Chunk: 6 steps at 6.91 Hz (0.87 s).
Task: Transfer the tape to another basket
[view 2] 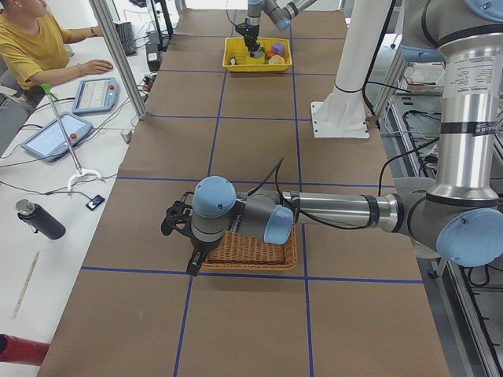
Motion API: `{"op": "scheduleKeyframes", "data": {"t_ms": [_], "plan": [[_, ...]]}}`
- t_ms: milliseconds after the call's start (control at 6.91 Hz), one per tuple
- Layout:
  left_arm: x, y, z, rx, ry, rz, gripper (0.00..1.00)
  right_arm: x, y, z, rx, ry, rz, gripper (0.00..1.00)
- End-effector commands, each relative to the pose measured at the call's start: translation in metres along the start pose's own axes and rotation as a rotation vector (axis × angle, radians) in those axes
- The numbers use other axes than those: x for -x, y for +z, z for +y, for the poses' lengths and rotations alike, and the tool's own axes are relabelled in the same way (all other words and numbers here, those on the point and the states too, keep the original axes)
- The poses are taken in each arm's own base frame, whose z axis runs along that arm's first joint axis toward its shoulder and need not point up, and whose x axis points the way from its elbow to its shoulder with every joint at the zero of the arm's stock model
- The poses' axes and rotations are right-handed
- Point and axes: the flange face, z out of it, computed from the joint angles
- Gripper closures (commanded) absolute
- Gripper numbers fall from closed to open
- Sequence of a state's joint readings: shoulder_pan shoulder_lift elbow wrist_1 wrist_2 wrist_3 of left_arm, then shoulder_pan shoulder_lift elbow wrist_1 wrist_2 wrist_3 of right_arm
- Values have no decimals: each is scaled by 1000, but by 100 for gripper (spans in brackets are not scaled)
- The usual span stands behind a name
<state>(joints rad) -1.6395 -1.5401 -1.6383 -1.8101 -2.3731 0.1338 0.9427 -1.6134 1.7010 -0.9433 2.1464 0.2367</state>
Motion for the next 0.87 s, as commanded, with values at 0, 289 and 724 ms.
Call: {"op": "scheduleKeyframes", "data": {"t_ms": [0, 289, 724], "plan": [[-1, -1, 0, -1, 2, 1, 1, -21, -30, -22, -70, 17, 26, 100], [-4, -3, -2, -9, 11, 5, 1, -11, -58, -102, -115, 35, 44, 100], [-8, -7, -7, -73, 62, -1, 1, 90, -73, -230, -147, 154, -26, 100]]}}
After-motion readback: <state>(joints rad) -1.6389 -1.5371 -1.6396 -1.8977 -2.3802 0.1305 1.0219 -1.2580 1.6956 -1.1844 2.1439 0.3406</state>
